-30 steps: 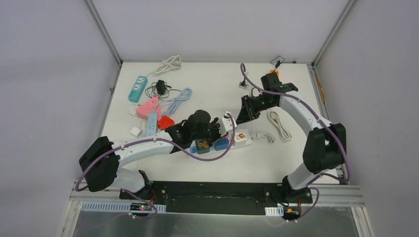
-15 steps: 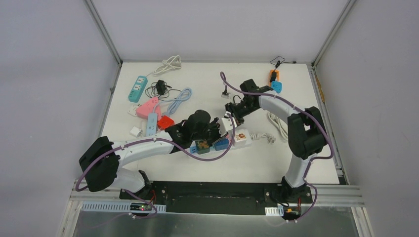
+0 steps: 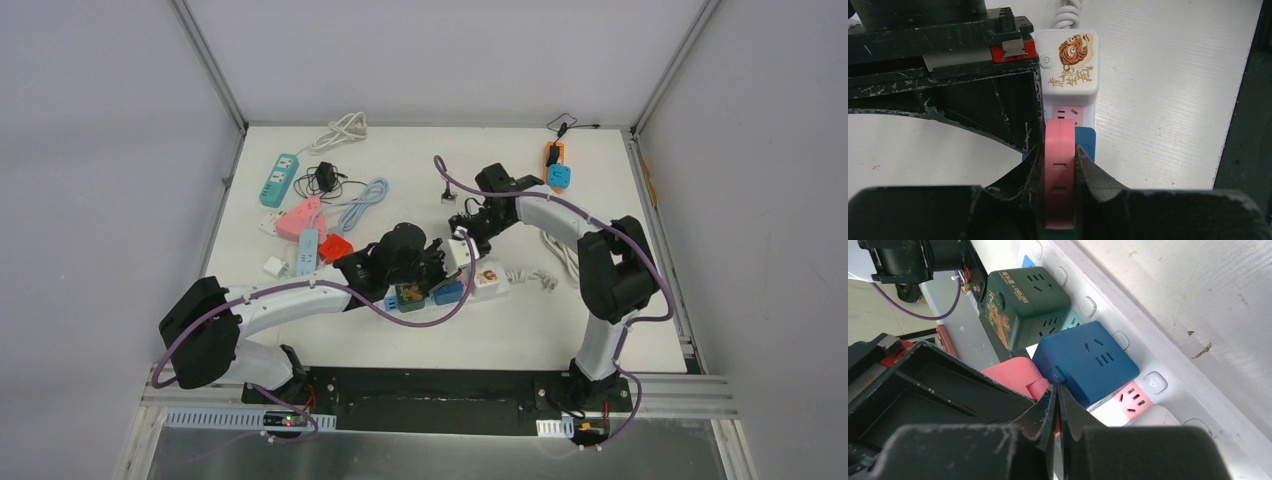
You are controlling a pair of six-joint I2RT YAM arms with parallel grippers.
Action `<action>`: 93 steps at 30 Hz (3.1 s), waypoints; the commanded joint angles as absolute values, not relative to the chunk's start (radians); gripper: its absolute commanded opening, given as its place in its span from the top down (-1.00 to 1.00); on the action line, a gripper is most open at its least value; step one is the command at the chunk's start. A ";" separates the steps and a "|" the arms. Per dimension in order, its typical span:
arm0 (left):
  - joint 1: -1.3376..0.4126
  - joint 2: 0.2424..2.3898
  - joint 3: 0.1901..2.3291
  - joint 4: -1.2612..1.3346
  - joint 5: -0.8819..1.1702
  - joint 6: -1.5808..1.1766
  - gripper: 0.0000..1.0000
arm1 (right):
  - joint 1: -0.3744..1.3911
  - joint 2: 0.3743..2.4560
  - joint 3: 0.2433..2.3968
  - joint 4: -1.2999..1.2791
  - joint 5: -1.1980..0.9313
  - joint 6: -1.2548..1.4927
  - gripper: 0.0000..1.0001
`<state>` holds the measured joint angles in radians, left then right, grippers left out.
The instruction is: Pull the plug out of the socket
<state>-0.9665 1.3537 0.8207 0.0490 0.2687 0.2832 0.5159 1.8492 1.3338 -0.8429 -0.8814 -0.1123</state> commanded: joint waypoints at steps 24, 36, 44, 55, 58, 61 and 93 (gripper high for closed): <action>-1.074 1.282 0.914 -0.068 -0.004 0.449 1.00 | 0.580 1.904 1.339 -0.886 -0.616 -0.176 0.86; -1.089 1.249 0.894 -0.039 -0.006 0.440 1.00 | 0.589 1.915 1.342 -0.890 -0.604 -0.180 0.86; -1.014 1.275 0.939 -0.040 0.210 0.283 1.00 | 0.591 1.915 1.344 -0.891 -0.595 -0.185 0.85; -1.003 1.220 0.929 -0.028 0.254 0.282 1.00 | 0.592 1.908 1.350 -0.899 -0.648 -0.200 0.80; -0.964 1.188 0.922 -0.020 0.308 0.182 1.00 | 0.592 1.882 1.363 -0.909 -0.726 -0.221 0.70; -0.929 1.162 0.909 -0.010 0.330 0.048 1.00 | 0.591 1.861 1.390 -0.931 -0.810 -0.249 0.51; -0.619 1.027 0.803 -0.046 0.277 -0.522 1.00 | 0.382 1.710 1.458 -1.172 -1.039 -0.564 0.35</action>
